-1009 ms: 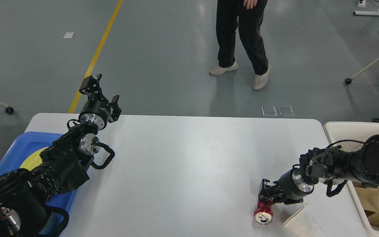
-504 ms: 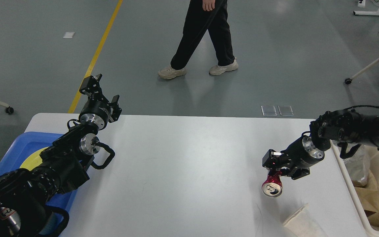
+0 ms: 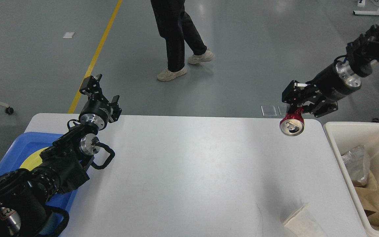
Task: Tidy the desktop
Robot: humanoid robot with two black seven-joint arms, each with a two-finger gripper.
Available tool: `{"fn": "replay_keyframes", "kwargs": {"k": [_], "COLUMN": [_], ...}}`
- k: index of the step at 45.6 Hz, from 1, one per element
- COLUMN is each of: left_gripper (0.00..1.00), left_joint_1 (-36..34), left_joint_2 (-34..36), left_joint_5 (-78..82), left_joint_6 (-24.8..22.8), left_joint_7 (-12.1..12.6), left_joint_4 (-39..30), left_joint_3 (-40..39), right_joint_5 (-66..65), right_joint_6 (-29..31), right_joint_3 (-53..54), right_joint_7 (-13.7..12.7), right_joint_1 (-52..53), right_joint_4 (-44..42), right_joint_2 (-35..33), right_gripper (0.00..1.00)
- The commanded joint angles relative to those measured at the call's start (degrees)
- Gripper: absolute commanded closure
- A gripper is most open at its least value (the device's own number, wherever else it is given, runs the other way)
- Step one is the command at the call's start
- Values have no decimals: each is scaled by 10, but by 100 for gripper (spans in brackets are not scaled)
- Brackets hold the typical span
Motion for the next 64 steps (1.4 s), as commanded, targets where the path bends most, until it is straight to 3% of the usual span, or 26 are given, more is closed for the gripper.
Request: {"fn": "replay_keyframes", "kwargs": {"k": [1, 9, 26, 35, 45, 51, 64], "left_gripper": [4, 4, 4, 4, 4, 4, 4], "left_joint_1": [0, 0, 0, 0, 0, 0, 0], "left_joint_2": [0, 0, 0, 0, 0, 0, 0], "left_joint_5": [0, 0, 0, 0, 0, 0, 0], "left_joint_6": [0, 0, 0, 0, -1, 0, -1], "left_joint_7": [0, 0, 1, 0, 0, 0, 0], "left_joint_4": [0, 0, 0, 0, 0, 0, 0], "left_joint_3": [-1, 0, -1, 0, 0, 0, -1], "right_joint_5": [-4, -14, -29, -27, -27, -27, -23], "right_joint_6": [0, 0, -2, -210, -455, -498, -521], "right_joint_3": [-34, -79, -97, -87, 5, 91, 226], "right_joint_7": [0, 0, -3, -3, -3, -2, 0], "right_joint_1": [54, 84, 32, -63, -230, -328, -475], "right_joint_4": [-1, -26, -210, -217, -222, -249, -283], "right_joint_2": [-11, -39, -163, -224, -269, -274, -266], "right_gripper": [100, 100, 100, 100, 100, 100, 100]}}
